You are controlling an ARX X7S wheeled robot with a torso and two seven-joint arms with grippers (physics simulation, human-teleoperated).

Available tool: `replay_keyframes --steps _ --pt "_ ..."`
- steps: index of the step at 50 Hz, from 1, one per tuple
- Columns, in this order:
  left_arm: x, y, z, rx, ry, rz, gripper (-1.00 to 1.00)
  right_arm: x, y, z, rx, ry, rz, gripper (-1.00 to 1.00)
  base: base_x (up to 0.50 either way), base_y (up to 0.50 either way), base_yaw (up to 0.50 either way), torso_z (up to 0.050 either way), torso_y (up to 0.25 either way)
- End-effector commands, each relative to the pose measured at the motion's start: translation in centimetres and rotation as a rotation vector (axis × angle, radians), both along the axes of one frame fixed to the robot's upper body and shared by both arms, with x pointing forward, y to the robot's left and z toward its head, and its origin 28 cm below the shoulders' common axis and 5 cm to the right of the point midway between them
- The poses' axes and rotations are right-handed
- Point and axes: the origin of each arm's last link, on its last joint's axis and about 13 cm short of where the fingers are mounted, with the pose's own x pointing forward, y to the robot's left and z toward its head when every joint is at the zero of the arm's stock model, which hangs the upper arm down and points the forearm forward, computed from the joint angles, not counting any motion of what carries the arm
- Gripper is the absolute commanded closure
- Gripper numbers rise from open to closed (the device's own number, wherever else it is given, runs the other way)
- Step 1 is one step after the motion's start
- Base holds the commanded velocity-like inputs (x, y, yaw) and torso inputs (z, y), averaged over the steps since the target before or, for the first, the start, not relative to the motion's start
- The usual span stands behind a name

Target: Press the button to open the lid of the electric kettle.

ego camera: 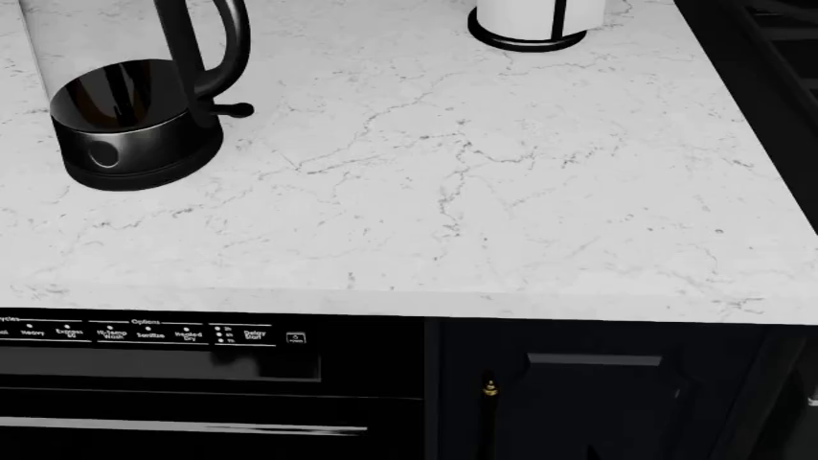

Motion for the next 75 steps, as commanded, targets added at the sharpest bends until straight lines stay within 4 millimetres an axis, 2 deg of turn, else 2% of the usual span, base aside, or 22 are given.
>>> replay_keyframes --steps 1,8,21,23,24,25,26,27,29,34,38,46,51,56,65,70,72,75 --pt "0.0 0.0 0.0 0.0 0.0 0.0 -1.0 0.1 0.0 -0.1 0.0 0.0 0.0 -1.0 0.0 0.0 0.0 0.0 0.0" --pt "-0.3 0.1 0.3 -0.048 -0.049 -0.073 -1.0 -0.1 0.2 0.2 -0.023 -0.022 -0.007 -1.0 0.0 0.0 0.0 0.0 0.0" --pt "-0.3 0.3 0.8 -0.049 -0.075 -0.073 -1.0 -0.2 0.3 0.7 -0.082 -0.046 -0.001 -1.0 0.0 0.0 0.0 0.05 0.0" --pt "0.1 0.5 1.6 0.0 -0.126 -0.047 -1.0 -0.2 0.0 2.7 -0.03 -0.068 -0.009 -1.0 0.0 0.0 0.0 0.05 0.0" --pt "0.4 0.6 2.3 0.004 -0.133 -0.04 -1.0 -0.2 -0.4 4.6 -0.029 -0.111 -0.008 -1.0 0.0 0.0 0.0 0.05 0.0" --pt "0.6 0.7 3.7 -0.019 -0.152 -0.044 -1.0 -0.3 -0.6 6.6 -0.045 -0.157 -0.014 -1.0 0.0 0.0 0.0 0.05 0.0" --pt "0.7 0.8 4.4 -0.025 -0.167 -0.048 -1.0 -0.2 -0.7 7.4 -0.045 -0.172 -0.017 -1.0 0.0 0.0 0.0 0.05 0.0" --pt "1.1 0.9 5.8 -0.017 -0.194 -0.038 -1.0 0.2 -1.1 9.2 -0.042 -0.209 -0.013 -1.0 0.0 0.0 0.0 0.05 0.0" --pt "1.9 1.3 8.3 -0.012 -0.279 -0.02 -1.0 0.8 -1.4 11.3 -0.058 -0.256 -0.025 -1.0 0.0 0.0 0.0 0.05 0.0" --pt "3.2 2.0 13.4 -0.001 -0.42 -0.001 -1.0 1.3 -1.7 14.8 -0.081 -0.329 -0.031 -1.0 0.0 0.0 0.0 0.05 0.0" --pt "3.8 2.6 15.7 0.006 -0.484 0.051 -1.0 1.4 -2.6 17.7 -0.066 -0.392 -0.042 -1.0 0.0 0.0 0.0 0.05 0.0" --pt "3.6 4.2 16.8 0.013 -0.525 0.096 -1.0 0.2 -3.5 18.0 -0.088 -0.394 -0.057 -1.0 0.0 0.0 0.0 0.05 0.0" --pt "3.5 4.4 16.5 0.058 -0.547 0.122 -1.0 0.2 -3.1 18.0 -0.146 -0.392 -0.056 -1.0 0.0 0.0 0.0 0.05 0.0" --pt "3.5 4.5 16.3 0.035 -0.567 0.123 -1.0 0.2 -3.1 18.2 -0.13 -0.405 -0.049 -1.0 0.05 0.47 0.0 0.05 0.0" --pt "3.5 5.4 16.7 -0.003 -0.604 0.176 -1.0 0.0 -2.9 18.4 -0.153 -0.426 -0.031 -1.0 0.11 0.5 0.0 0.0 0.0" --pt "3.8 5.6 17.1 0.061 -0.607 0.242 -1.0 0.0 -2.7 18.4 -0.16 -0.425 -0.025 -1.0 0.17 0.5 0.0 0.0 0.0" --pt "3.9 5.7 17.1 0.084 -0.545 0.263 -1.0 0.0 -2.6 18.3 -0.17 -0.426 -0.024 -1.0 0.17 0.5 0.0 0.0 0.0" --pt "3.8 5.6 17.2 0.128 -0.58 0.25 -1.0 0.0 -2.6 18.2 -0.206 -0.431 -0.029 -1.0 0.29 0.49 0.0 0.0 0.0"
